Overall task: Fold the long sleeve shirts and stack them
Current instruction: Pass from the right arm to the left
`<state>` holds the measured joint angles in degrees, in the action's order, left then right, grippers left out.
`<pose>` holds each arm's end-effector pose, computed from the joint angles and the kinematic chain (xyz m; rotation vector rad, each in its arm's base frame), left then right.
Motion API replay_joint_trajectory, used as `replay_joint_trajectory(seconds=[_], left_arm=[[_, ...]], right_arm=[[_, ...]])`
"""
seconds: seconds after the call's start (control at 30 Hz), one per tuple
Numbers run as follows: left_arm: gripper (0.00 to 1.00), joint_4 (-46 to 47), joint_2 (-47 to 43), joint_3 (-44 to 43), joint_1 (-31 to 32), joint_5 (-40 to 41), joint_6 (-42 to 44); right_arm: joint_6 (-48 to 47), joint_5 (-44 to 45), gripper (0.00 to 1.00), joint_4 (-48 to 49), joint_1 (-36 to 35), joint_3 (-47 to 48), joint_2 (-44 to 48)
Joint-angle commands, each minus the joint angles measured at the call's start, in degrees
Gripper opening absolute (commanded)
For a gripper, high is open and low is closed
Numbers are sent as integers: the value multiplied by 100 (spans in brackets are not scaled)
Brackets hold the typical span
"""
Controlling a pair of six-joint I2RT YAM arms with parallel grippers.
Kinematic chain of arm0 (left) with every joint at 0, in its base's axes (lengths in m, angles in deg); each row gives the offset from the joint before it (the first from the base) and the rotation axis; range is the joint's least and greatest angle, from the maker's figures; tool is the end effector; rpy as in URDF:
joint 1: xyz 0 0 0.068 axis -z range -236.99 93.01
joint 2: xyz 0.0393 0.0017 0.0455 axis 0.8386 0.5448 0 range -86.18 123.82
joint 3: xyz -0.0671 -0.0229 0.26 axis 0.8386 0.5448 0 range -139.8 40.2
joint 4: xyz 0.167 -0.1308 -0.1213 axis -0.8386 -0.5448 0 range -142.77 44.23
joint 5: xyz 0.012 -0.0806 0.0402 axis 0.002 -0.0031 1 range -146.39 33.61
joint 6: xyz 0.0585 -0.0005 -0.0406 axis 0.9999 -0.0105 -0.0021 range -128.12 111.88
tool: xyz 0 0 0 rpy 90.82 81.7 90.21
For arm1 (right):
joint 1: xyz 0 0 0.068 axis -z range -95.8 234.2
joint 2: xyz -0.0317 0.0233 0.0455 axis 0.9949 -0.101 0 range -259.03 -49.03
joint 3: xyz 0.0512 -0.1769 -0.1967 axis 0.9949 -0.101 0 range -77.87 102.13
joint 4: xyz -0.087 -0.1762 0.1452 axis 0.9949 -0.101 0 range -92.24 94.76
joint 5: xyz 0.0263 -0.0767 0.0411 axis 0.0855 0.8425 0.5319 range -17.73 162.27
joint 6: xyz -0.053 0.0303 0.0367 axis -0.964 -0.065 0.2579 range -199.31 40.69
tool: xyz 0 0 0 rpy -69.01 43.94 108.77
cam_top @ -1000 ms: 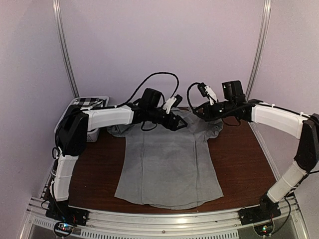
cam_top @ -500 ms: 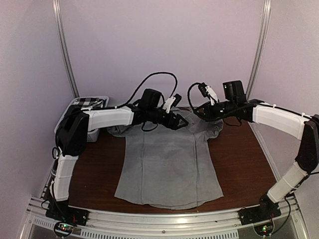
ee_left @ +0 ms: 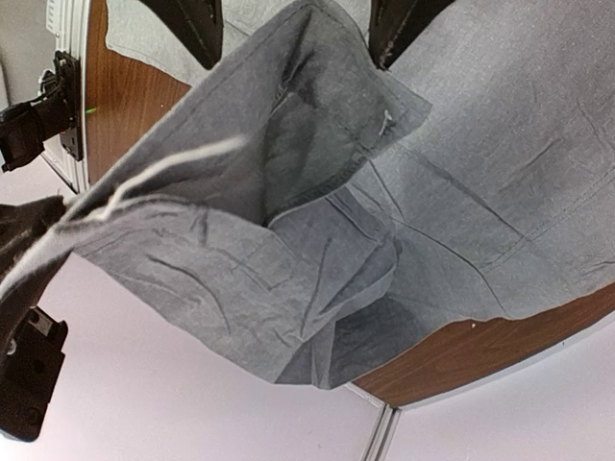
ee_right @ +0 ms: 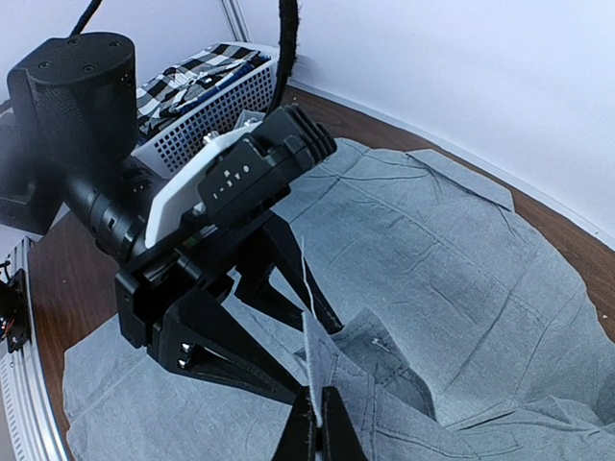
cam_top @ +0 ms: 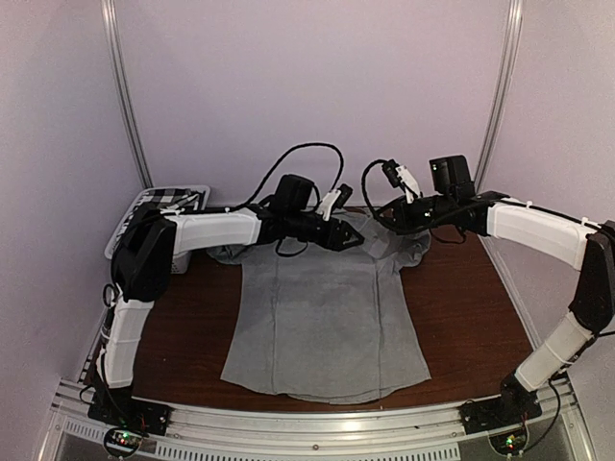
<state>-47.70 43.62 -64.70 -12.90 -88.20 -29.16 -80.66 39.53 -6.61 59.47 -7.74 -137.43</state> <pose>0.3579 -0.3896 0.2168 0.8084 2.0559 -1.2426 0.3082 0.1767 0.2989 -0.8139 1.9426 0.8419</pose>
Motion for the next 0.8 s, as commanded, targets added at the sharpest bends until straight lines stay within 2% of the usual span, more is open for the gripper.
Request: replay_joint_trajectory(seconds=[0.0, 0.17, 0.3, 0.43, 0.53, 0.77], left_arm=[[47, 419, 81, -92, 29, -118, -114], [45, 437, 60, -4, 29, -35, -151], [58, 398, -39, 240, -3, 535, -178], [70, 471, -69, 352, -76, 628, -333], [74, 486, -17, 285, -77, 488, -368], [75, 474, 298, -113, -77, -99, -471]], right_arm=[[-22, 119, 0, 4, -40, 89, 133], [-58, 196, 0, -71, -33, 81, 179], [-93, 237, 0, -129, -40, 65, 256], [-118, 275, 0, -170, -38, 30, 296], [-112, 255, 0, -163, -36, 10, 293], [-103, 236, 0, -171, -37, 9, 302]])
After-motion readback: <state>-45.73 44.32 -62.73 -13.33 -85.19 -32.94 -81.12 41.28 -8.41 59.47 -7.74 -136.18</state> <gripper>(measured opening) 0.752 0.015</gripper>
